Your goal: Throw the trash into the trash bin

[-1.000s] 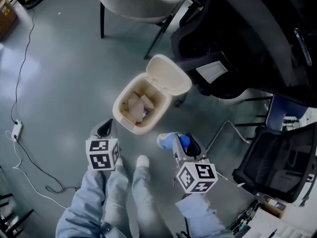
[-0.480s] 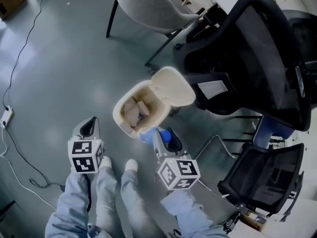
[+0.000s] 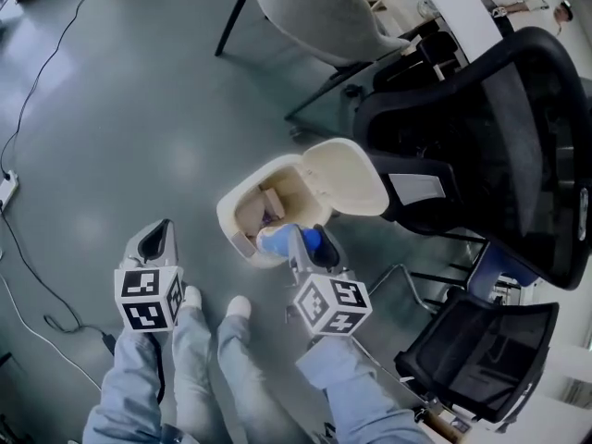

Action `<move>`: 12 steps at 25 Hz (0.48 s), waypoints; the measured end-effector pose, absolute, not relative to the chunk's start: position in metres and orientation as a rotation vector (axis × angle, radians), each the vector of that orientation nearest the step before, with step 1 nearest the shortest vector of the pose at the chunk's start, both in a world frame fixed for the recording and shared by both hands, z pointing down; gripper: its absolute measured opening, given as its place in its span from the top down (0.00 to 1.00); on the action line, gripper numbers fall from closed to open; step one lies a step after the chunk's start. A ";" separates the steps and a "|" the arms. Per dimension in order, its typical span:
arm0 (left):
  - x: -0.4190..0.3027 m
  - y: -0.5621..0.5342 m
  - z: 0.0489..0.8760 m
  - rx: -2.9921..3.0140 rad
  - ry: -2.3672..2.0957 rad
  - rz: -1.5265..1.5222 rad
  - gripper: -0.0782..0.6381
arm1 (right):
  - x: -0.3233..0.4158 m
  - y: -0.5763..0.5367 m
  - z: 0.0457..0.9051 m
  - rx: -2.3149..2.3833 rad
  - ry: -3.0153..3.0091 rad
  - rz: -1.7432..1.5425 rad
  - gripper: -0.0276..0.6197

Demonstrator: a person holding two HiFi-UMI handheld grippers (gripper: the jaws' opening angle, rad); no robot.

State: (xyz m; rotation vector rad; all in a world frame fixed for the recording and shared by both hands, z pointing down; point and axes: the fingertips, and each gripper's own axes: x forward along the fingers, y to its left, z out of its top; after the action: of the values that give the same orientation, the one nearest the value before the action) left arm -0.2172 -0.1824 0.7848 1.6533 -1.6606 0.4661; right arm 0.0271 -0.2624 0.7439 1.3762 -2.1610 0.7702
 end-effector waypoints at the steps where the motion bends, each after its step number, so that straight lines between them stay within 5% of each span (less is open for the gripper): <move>1: -0.220 -0.182 0.786 1.648 -1.662 0.468 0.88 | 0.026 -0.269 0.751 1.375 -2.159 0.757 0.65; 12: -0.231 -0.177 0.799 1.634 -1.634 0.518 0.88 | 0.014 -0.330 0.849 1.302 -2.073 0.589 0.65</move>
State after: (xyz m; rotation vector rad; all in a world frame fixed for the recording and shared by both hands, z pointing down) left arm -0.2313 -0.1767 0.7992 1.6339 -1.6341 0.5175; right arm 0.0139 -0.3301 0.8487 1.3024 -2.0732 0.5892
